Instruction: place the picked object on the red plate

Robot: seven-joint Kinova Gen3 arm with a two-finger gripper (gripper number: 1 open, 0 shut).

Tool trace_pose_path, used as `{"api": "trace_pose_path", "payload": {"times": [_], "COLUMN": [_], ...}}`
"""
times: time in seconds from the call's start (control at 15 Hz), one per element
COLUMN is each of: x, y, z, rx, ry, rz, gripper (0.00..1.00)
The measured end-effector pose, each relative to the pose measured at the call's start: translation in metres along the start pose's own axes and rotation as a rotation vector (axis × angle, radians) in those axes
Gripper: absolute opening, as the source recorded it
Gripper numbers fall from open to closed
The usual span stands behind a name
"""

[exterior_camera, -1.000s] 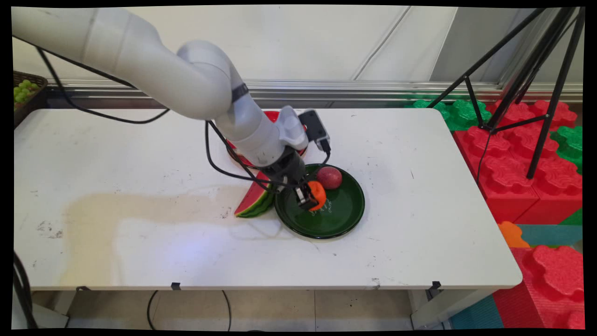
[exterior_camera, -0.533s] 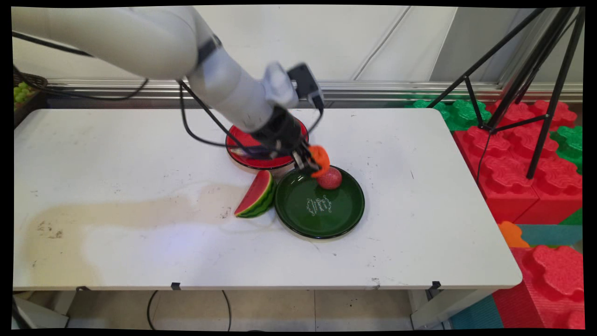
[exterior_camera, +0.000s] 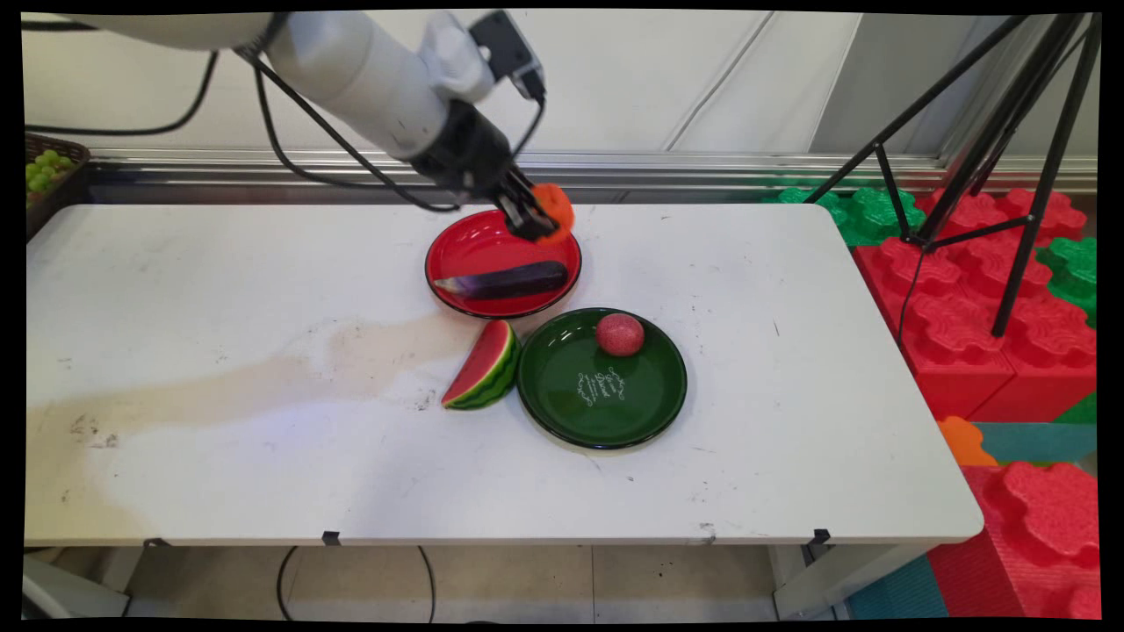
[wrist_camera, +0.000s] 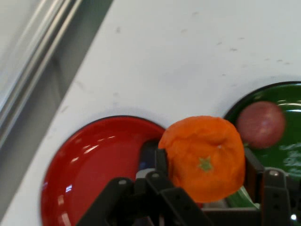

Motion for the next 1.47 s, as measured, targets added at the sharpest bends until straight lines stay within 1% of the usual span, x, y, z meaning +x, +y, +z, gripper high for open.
{"api": "trace_pose_path", "payload": {"times": [0.2,0.27,0.4,0.6,0.93,1.27,1.47], "x": [-0.006,-0.008,-0.012,-0.019,-0.029,-0.039,-0.047], "y": [-0.028,-0.036,-0.048,-0.07,-0.092,-0.106,-0.117], "z": [-0.002,0.001,0.008,0.026,0.06,0.084,0.102], "rx": [0.052,0.063,0.074,0.085,0.066,0.041,0.018], "ry": [-0.028,-0.042,-0.065,-0.118,-0.19,-0.237,-0.263], "rz": [0.009,0.017,0.024,0.03,0.025,0.025,0.021], "gripper": [0.0,0.0,0.0,0.0,0.0,0.0,0.0]}}
